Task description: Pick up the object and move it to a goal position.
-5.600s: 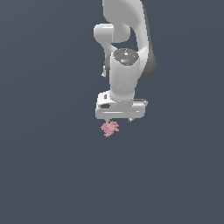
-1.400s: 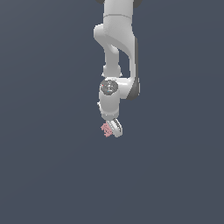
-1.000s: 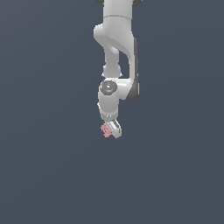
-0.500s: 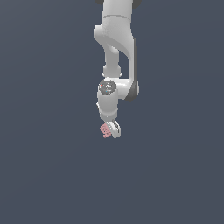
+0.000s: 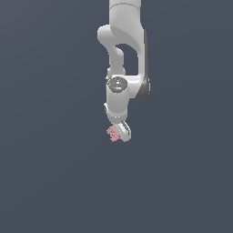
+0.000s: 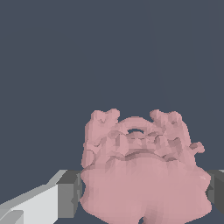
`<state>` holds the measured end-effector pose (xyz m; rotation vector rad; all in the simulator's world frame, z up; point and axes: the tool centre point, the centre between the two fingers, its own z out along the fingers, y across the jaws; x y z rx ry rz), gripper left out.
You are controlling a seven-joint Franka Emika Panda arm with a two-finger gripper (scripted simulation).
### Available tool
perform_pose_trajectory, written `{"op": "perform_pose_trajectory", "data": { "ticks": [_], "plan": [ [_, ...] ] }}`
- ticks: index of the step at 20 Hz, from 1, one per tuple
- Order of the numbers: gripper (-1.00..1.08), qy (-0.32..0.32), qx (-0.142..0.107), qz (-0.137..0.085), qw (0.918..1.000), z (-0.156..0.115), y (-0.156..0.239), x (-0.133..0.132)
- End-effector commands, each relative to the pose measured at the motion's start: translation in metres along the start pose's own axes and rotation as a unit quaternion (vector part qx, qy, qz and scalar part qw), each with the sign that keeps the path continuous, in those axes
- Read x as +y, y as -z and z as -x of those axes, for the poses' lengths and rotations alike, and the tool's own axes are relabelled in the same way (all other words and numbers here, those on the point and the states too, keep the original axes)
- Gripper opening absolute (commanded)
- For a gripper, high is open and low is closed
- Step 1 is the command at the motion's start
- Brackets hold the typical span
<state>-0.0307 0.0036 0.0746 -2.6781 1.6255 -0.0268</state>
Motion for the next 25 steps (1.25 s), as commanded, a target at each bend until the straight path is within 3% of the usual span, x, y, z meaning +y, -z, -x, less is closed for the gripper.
{"op": "perform_pose_trajectory", "data": {
  "ticks": [1, 14, 25],
  "plan": [
    [-1.00, 0.001, 0.000, 0.001, 1.0000, 0.008, 0.017, -0.008],
    [-1.00, 0.005, -0.003, 0.007, 1.0000, 0.055, 0.121, -0.056],
    [-1.00, 0.006, -0.005, 0.008, 0.9999, 0.067, 0.149, -0.072]
  ]
}}
